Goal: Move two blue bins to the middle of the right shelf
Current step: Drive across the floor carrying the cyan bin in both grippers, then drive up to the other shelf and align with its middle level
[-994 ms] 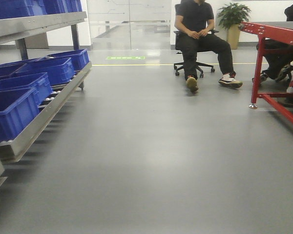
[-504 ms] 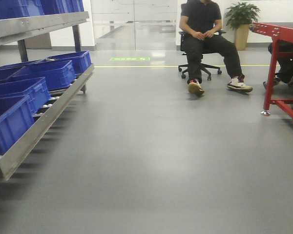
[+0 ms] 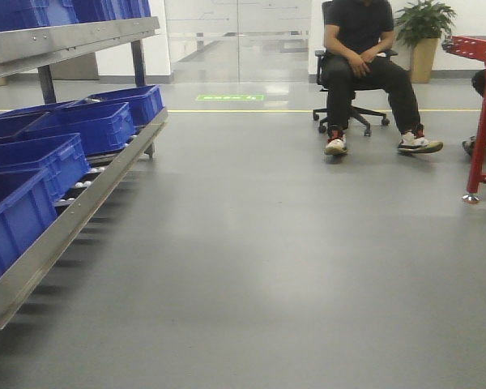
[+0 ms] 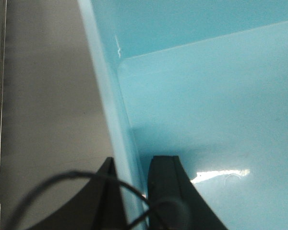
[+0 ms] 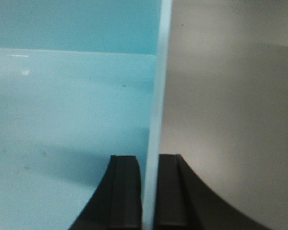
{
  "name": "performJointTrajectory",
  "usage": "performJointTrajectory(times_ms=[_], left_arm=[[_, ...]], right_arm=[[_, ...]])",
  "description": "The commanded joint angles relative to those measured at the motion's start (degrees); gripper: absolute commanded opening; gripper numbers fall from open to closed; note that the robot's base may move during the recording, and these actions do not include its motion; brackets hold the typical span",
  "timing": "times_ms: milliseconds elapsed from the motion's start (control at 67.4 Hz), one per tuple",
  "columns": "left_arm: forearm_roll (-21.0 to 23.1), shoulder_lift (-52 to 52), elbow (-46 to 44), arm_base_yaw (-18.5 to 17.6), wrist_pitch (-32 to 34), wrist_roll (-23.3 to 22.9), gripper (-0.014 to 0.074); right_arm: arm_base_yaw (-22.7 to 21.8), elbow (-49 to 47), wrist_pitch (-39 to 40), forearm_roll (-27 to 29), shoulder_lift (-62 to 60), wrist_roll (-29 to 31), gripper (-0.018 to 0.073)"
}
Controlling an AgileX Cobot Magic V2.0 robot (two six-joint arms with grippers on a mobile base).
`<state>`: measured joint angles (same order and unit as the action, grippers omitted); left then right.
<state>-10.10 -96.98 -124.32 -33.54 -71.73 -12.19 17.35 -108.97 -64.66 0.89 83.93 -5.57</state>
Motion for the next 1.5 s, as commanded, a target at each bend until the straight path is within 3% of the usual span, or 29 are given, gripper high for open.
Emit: performJointTrajectory(times_ms=[0,312,1068,1483], left_arm=[[1.57,1.10,-0.79,-0.42,1.76,0.93,-0.0111],[1.57,1.10,-0.79,-0.42,1.76,0.93,-0.0111],[1.57,1.10,-0.79,-0.42,26.65,0.93,-0.0111],[1.57,1.10,-0.79,-0.42,31.17,0.93,-0.0111]], right_arm=[[-0.21,-0.49,3.46,-0.58,-0.54,0.46,-0.0151],[-0.21,-0.49,3.46,-0.58,-0.54,0.46,-0.0151],[-0.21,-0.49,3.46,-0.58,-0.54,0.46,-0.0151],[-0.21,-0.49,3.46,-0.58,-0.54,0.46,-0.0151]])
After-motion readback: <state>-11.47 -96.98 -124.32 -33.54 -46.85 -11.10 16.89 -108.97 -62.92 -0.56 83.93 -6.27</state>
